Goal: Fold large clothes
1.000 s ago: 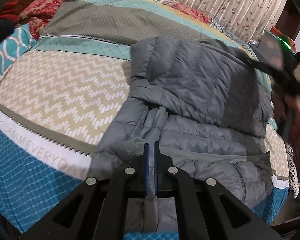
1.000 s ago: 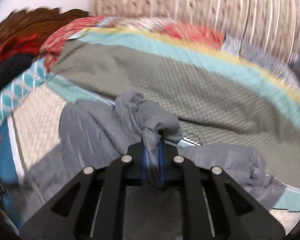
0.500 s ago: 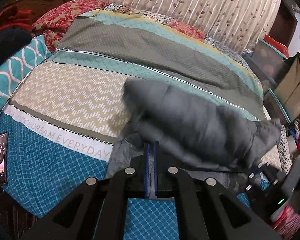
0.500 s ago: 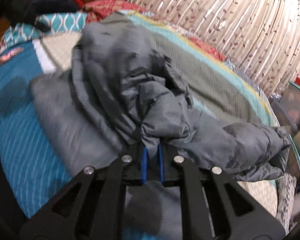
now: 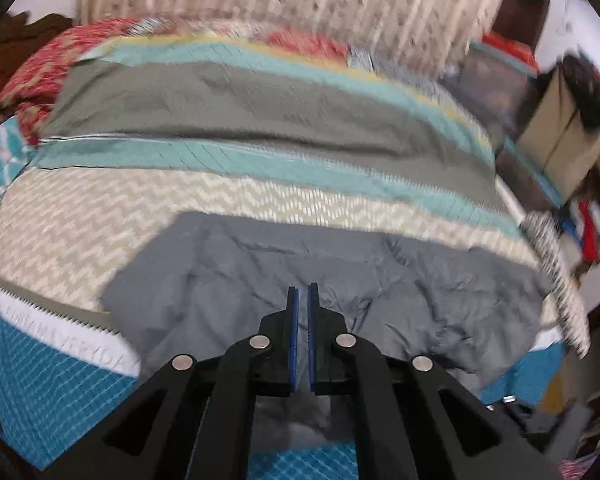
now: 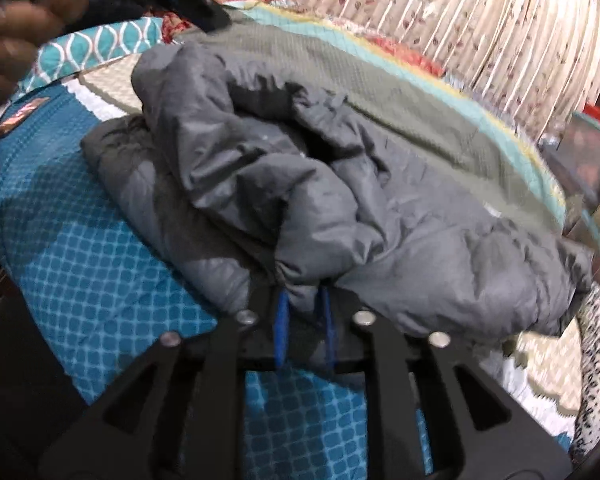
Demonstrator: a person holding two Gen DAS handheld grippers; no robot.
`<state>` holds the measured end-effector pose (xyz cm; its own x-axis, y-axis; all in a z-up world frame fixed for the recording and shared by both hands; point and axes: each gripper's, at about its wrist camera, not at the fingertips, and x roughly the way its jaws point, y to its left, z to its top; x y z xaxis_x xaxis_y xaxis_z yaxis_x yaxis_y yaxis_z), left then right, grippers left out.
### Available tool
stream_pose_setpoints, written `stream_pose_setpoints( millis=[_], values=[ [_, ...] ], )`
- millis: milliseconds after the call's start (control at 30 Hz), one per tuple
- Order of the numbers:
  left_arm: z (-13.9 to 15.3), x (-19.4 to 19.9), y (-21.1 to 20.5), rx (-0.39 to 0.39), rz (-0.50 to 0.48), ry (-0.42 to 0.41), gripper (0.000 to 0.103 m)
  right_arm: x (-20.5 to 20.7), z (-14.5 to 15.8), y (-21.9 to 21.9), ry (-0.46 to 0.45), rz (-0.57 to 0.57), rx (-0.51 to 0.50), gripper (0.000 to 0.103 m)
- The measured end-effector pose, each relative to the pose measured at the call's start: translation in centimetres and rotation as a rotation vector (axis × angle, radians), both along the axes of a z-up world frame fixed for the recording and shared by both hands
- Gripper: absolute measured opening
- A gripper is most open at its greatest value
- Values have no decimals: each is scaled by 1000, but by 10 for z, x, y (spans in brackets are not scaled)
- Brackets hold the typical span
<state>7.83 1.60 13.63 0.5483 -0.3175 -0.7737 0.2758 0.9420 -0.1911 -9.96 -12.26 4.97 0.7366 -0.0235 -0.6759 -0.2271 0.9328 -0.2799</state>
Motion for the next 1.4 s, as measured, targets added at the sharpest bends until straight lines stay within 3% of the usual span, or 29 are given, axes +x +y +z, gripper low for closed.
stream_pose_setpoints(
  millis=[133, 267, 367, 467, 533, 567, 633, 733, 767, 833, 1067, 1133, 1200, 1233, 1267, 1300, 1333, 1367, 1400],
  values=[
    [-49, 5, -19, 109, -37, 86, 0, -18, 16, -25, 23, -1, 106, 40],
    [-75, -4, -6, 113, -25, 128, 0, -34, 53, -67, -51, -83, 175, 40],
    [-82, -6, 5, 97, -14, 148, 0, -30, 88, -127, -152, -264, 241, 40],
    [-83, -4, 9, 99, -8, 152, 0, -18, 107, -202, -222, -503, 395, 44],
    [-83, -5, 10, 100, -4, 157, 0, -10, 102, -228, -217, -547, 477, 46],
    [-84, -6, 10, 102, -3, 158, 0, 0, 88, -238, -166, -561, 509, 46],
    [-85, -7, 11, 102, -2, 158, 0, 15, 62, -243, -81, -568, 555, 46],
    [-86, -6, 12, 99, -2, 165, 0, 15, 39, -233, -27, -564, 591, 47],
    [-86, -7, 13, 98, -2, 168, 0, 15, 37, -230, -27, -557, 587, 60],
    [-86, -5, 14, 97, -6, 176, 0, 16, 39, -226, -41, -551, 564, 74],
    [-83, -2, 13, 97, 1, 185, 0, 27, 82, -251, -114, -603, 467, 92],
    [-82, -4, 12, 102, 1, 181, 0, 38, 82, -251, -75, -587, 443, 92],
    [-82, -5, 11, 104, 0, 177, 0, 59, 67, -242, 30, -557, 388, 92],
    [-82, -6, 11, 101, 0, 176, 0, 71, 54, -235, 104, -552, 339, 91],
    [-81, -6, 11, 98, -1, 176, 0, 76, 42, -231, 157, -556, 316, 69],
    [-81, -6, 12, 90, -2, 179, 0, 79, 33, -227, 208, -552, 333, 55],
    [-80, -6, 14, 83, -3, 181, 0, 81, 28, -223, 253, -543, 407, 36],
    [-80, -6, 15, 79, -5, 181, 0, 80, 30, -218, 252, -537, 453, 28],
    [-79, -5, 16, 76, -5, 182, 0, 77, 37, -217, 247, -509, 571, 19]
  ],
)
